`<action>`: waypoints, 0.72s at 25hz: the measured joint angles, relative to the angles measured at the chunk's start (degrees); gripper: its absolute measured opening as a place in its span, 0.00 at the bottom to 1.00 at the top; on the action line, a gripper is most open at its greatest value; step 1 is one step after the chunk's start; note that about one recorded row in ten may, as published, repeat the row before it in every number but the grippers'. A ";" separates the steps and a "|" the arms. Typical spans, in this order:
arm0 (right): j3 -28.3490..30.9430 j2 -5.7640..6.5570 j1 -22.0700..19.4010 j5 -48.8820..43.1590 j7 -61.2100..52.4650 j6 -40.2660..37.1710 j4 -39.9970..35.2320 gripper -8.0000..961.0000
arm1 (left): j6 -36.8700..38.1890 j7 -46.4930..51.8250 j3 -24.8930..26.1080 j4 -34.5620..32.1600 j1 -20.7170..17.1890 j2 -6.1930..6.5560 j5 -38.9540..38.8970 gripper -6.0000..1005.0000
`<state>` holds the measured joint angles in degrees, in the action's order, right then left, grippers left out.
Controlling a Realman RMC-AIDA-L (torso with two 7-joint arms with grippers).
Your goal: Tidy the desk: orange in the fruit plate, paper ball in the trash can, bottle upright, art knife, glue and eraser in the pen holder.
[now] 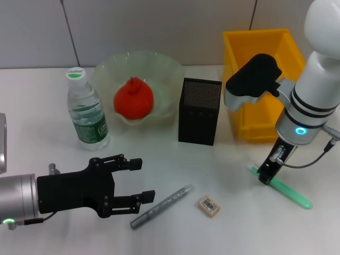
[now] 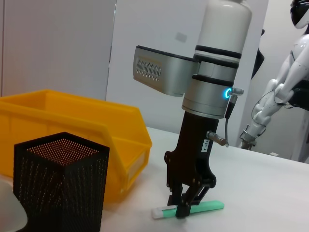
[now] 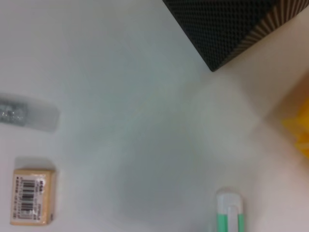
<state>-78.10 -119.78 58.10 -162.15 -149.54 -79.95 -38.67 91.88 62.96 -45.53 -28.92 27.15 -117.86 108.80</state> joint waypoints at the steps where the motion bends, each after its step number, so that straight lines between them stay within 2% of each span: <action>1: 0.09 0.00 -0.01 0.00 0.01 0.01 -0.08 0.20 | -0.06 0.03 0.00 0.00 0.03 0.00 0.00 0.79; 4: 0.38 0.14 -0.32 2.23 0.54 -0.35 -1.61 0.19 | -0.13 0.05 0.00 0.00 0.03 0.00 0.00 0.79; 8: 0.68 0.43 -2.64 6.19 1.81 -2.46 -9.06 0.19 | -0.14 0.06 0.00 0.00 0.07 0.00 0.00 0.79; 10: 0.72 0.44 -5.60 9.49 2.91 -3.64 -17.33 0.19 | -0.17 0.06 0.01 0.00 0.10 0.00 0.00 0.79; 11: 0.72 0.44 -5.60 9.49 2.91 -3.64 -17.33 0.19 | -0.18 0.06 0.02 0.00 0.10 0.00 0.00 0.79; 13: 0.79 0.50 -7.80 13.10 4.81 -3.94 -22.14 0.19 | -0.25 0.06 0.14 0.00 0.10 0.00 0.00 0.79; 18: 4.30 0.61 -14.84 25.81 13.67 -2.88 -32.52 0.19 | -0.31 0.06 0.39 0.00 0.10 0.00 0.00 0.79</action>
<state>-73.80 -119.18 43.27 -136.35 -135.87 -82.84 -71.19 91.57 63.02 -45.14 -28.91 27.25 -117.86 108.80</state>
